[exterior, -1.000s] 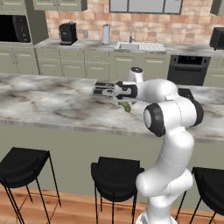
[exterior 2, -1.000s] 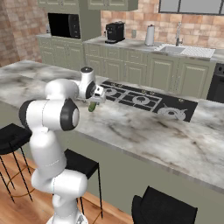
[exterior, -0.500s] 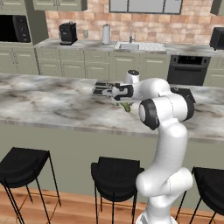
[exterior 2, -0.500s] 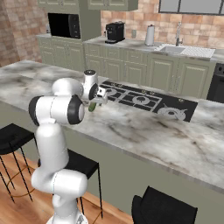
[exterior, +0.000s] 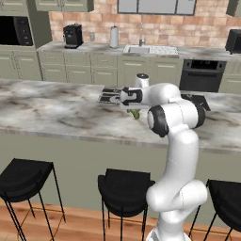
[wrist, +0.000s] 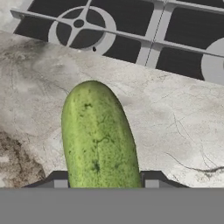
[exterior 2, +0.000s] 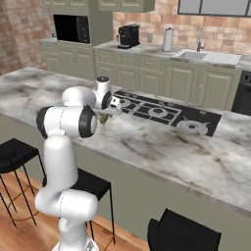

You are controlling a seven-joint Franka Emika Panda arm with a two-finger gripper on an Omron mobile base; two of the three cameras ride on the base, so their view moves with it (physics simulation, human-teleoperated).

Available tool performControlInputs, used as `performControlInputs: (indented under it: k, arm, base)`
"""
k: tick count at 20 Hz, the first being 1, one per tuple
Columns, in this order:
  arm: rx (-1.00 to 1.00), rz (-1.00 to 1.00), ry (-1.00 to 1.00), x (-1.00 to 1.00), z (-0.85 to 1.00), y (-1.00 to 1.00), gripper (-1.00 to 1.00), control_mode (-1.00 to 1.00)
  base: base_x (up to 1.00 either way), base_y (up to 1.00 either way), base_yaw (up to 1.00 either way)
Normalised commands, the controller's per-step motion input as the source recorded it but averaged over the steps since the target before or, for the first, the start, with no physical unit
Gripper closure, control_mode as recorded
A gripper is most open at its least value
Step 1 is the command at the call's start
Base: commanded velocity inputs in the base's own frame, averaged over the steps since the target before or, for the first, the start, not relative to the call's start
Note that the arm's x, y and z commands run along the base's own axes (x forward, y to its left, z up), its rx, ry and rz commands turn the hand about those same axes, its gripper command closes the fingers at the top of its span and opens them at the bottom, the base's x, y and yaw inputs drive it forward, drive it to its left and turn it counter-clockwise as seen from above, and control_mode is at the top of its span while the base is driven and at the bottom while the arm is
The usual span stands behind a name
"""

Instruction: Place the liquors on the top shelf of the fridge to keep them out of children's reach, and place the cucumber on lower shelves for easy access.

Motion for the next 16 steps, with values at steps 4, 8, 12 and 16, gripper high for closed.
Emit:
performControlInputs:
  k: [4, 8, 12, 16]
  arm:
    - [0.00, 0.00, -0.03, -0.12, -0.15, 0.00, 1.00, -1.00]
    - [0.00, 0.00, 0.04, -0.31, 0.22, 0.00, 1.00, -1.00]
    - [0.00, 0.00, 0.10, -0.59, 0.75, 0.00, 1.00, -1.00]
    - [0.00, 0.00, 0.01, -0.96, 0.81, -0.10, 1.00, -1.00]
  base:
    - [0.00, 0.00, 0.00]
    - [0.00, 0.00, 0.00]
    - [0.00, 0.00, 0.00]
    - [0.00, 0.00, 0.00]
